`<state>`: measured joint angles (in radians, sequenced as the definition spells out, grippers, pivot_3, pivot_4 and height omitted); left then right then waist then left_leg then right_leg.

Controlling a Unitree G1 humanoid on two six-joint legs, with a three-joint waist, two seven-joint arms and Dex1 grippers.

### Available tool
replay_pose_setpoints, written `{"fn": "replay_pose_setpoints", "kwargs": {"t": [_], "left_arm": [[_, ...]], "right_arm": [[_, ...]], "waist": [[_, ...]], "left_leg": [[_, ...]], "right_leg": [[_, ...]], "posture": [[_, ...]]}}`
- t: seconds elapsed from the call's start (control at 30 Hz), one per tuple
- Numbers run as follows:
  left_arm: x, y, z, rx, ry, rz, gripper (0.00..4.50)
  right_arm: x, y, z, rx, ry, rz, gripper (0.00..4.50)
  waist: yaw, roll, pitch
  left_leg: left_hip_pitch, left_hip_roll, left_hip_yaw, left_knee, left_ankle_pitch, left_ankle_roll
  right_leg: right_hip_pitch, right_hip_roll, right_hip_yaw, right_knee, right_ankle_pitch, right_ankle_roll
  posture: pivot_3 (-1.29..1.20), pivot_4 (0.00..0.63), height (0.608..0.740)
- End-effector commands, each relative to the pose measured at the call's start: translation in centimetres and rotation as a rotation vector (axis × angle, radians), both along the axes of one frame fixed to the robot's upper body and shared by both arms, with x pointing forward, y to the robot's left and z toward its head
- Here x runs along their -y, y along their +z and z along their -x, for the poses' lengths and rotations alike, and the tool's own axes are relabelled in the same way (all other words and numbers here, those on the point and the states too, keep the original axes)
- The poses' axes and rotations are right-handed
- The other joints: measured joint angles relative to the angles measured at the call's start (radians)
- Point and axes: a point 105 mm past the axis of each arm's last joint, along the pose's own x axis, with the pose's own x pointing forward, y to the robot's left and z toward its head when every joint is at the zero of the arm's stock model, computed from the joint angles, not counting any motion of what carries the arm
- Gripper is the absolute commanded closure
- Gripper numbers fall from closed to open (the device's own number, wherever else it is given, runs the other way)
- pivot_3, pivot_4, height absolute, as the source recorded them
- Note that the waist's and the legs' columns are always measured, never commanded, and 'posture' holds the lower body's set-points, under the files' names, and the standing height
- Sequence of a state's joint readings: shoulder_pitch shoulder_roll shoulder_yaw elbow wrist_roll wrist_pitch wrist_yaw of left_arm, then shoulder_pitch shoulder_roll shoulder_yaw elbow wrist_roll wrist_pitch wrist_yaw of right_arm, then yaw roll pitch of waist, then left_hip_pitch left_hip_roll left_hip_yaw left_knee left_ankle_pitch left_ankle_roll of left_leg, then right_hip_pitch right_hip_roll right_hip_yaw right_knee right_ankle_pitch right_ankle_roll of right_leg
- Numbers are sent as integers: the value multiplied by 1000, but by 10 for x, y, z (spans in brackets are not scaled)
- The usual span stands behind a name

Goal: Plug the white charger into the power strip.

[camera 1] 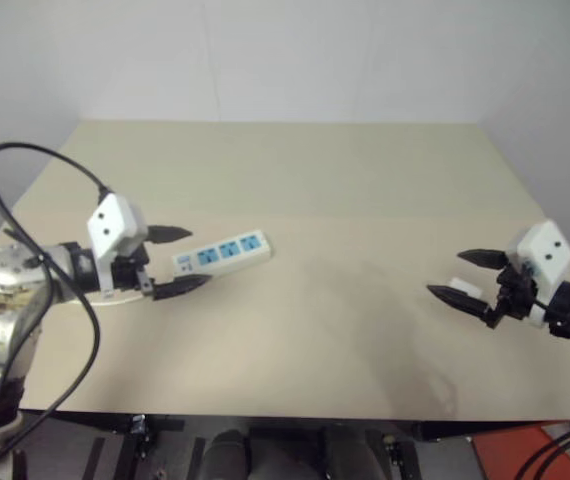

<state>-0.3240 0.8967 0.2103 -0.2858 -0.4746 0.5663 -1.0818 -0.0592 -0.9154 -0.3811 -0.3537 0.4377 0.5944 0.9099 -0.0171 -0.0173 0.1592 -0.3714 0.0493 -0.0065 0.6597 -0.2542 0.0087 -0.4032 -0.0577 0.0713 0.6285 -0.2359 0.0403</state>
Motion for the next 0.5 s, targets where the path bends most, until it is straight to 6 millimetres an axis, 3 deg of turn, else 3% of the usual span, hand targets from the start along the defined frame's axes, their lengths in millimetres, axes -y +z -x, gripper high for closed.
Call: {"fn": "replay_pose_setpoints", "kwargs": {"t": [0.03,0.3,0.5], "left_arm": [[3,13,-1,56,-16,7,20],[5,14,-4,59,-16,18,20],[-33,4,-36,67,159,-16,20]], "right_arm": [[4,17,2,64,-11,20,0],[4,18,3,67,-13,21,0],[-3,21,-1,76,6,-2,0]], "waist": [[0,0,0],[0,0,0],[-1,0,0]], "left_leg": [[0,0,0,0,0,0],[0,0,0,0,0,0],[0,0,0,0,0,0]], "right_leg": [[0,0,0,0,0,0],[0,0,0,0,0,0],[0,0,0,0,0,0]], "posture": [[0,150,740],[0,150,740],[0,150,740]]}}
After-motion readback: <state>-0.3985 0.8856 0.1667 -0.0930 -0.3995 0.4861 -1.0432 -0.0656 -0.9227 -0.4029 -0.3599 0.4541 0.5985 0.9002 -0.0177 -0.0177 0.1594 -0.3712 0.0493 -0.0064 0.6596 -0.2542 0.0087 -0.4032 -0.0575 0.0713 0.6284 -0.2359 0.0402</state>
